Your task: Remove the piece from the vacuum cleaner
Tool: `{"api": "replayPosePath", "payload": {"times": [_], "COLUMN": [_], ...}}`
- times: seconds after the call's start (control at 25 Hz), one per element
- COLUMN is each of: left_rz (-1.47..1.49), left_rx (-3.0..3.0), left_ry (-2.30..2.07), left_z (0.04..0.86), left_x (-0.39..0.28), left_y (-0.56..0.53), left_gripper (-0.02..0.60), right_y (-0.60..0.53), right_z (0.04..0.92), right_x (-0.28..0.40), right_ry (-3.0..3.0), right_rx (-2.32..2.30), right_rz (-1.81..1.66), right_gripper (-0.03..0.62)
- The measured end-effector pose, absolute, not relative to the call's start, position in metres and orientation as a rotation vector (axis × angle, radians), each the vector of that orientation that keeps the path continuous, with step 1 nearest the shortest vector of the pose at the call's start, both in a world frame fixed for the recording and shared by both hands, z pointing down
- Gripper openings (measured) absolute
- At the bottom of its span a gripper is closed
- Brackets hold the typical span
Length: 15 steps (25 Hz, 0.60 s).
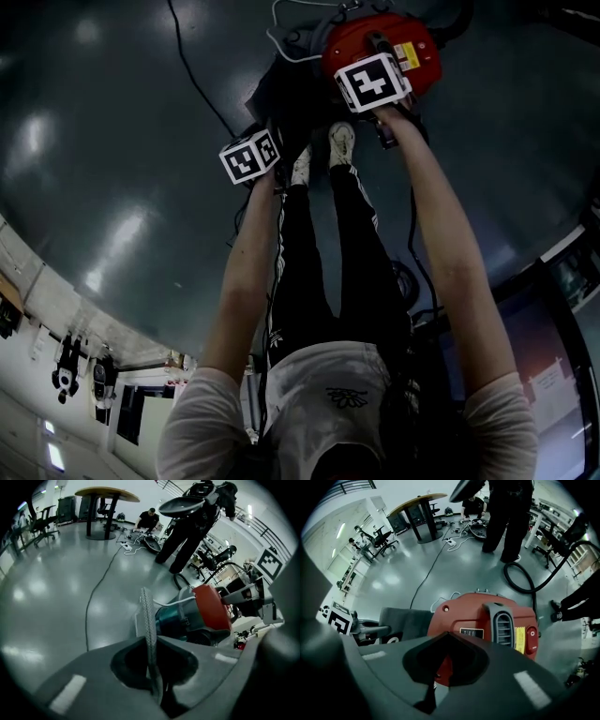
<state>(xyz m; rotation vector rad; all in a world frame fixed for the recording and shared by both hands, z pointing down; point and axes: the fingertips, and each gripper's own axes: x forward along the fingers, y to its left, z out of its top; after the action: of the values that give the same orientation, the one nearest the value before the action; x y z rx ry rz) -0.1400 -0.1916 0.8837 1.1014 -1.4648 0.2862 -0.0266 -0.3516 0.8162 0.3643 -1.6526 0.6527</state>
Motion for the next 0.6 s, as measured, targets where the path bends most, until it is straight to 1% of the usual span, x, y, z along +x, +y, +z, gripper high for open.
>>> {"api": "replayPosePath", "payload": {"times": [0.32,0.48,0.6], "left_rz": [0.269,0.248,0.281], "left_rx": [1.091,1.094,1.213], "left_ry": [-1.549,-1.554,-1.652], "left_z": [0.876,0.864,0.891], "left_x": [-0.167,-0.171,-0.219], "left_y": [-0.175,-0.176,-0.231], "left_gripper": [0.009,0.009,0.009], "right_y": [-0.372,-0.361,-0.402], "right_z": [0.825,0.856,0.897], "right_x": [-0.025,-0.016,-0.069], "right_ry": [-1.694,-1.616,-1.821], "right_rx": [0.469,0.474,0.573], "right_rz": [0.459,0.623,0.819], "right_gripper": [0.014,0.021,0.021]}}
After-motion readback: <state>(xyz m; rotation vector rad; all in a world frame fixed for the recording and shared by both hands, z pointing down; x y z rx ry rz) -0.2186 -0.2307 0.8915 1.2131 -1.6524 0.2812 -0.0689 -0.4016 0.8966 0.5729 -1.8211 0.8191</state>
